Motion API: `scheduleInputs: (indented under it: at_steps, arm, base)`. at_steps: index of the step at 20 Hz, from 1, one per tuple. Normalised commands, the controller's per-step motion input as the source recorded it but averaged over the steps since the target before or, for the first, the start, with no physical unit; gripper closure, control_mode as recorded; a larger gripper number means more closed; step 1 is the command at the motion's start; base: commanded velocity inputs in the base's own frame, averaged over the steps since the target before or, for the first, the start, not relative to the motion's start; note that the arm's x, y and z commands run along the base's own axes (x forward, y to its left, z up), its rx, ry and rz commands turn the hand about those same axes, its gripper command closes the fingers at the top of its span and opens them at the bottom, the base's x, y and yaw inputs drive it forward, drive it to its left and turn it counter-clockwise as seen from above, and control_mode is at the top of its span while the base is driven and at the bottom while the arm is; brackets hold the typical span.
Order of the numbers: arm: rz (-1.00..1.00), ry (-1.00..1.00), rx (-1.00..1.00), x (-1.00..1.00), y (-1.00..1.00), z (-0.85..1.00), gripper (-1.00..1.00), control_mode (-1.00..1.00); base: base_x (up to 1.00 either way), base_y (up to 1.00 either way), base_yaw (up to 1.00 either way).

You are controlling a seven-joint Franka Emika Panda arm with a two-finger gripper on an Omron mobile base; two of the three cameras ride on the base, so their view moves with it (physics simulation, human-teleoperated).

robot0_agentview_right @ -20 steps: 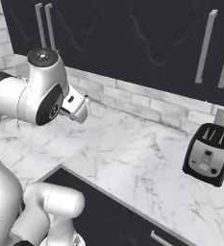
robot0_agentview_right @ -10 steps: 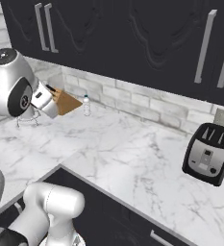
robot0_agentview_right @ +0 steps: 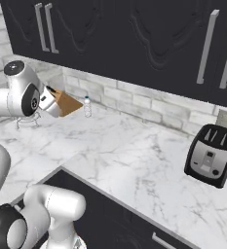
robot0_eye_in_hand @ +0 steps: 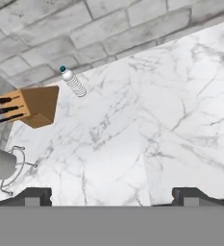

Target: Place the drinks on the dining counter in a tight cluster.

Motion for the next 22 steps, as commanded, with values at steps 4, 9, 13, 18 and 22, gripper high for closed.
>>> scheduleInputs:
  at_steps: [4,9,13,18,22]
  arm:
    - [0.0,0.01,0.0,0.58,-0.01,-0.02,-1.0,-1.0]
    - [0.0,0.0,0.0,0.53,-0.01,-0.11,-1.0,-1.0]
    - [0.0,-0.01,0.0,0.39,0.02,-0.43,-1.0,-1.0]
    - [0.0,0.0,0.0,0.26,0.09,-0.36,-1.0,-1.0]
    - [0.0,0.0,0.0,0.28,0.03,-0.03,-1.0,-1.0]
  base:
    - [0.0,0.0,0.0]
    - [0.0,0.0,0.0]
    - [0.0,0.0,0.0]
    - [0.0,0.0,0.0]
    - [0.0,0.0,0.0]
